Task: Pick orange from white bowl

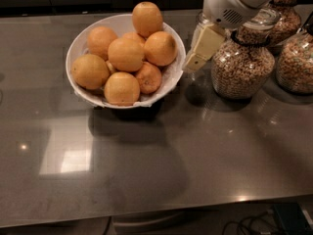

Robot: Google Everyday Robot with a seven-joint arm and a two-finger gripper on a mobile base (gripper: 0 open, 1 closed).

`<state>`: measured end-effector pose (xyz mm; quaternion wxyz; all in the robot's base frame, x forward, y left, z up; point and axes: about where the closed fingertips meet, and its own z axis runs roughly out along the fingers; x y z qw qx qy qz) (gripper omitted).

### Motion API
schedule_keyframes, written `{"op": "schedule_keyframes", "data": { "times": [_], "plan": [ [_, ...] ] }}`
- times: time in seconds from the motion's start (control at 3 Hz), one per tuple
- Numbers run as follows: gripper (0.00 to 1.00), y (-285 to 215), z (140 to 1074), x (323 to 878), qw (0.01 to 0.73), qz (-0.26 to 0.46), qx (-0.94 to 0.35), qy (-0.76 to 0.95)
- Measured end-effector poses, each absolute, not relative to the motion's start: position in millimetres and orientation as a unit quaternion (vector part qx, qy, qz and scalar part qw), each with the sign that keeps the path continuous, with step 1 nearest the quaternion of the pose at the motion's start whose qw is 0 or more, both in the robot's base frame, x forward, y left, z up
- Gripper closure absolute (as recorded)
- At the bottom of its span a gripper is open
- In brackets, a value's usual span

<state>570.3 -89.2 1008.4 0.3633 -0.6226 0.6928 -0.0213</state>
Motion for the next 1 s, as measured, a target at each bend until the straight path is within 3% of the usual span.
{"op": "schedule_keyframes", "data": {
  "times": [1.0],
  "plan": [
    [0.0, -81, 1011, 582, 0.394, -0.024, -0.601, 0.695]
  ]
}}
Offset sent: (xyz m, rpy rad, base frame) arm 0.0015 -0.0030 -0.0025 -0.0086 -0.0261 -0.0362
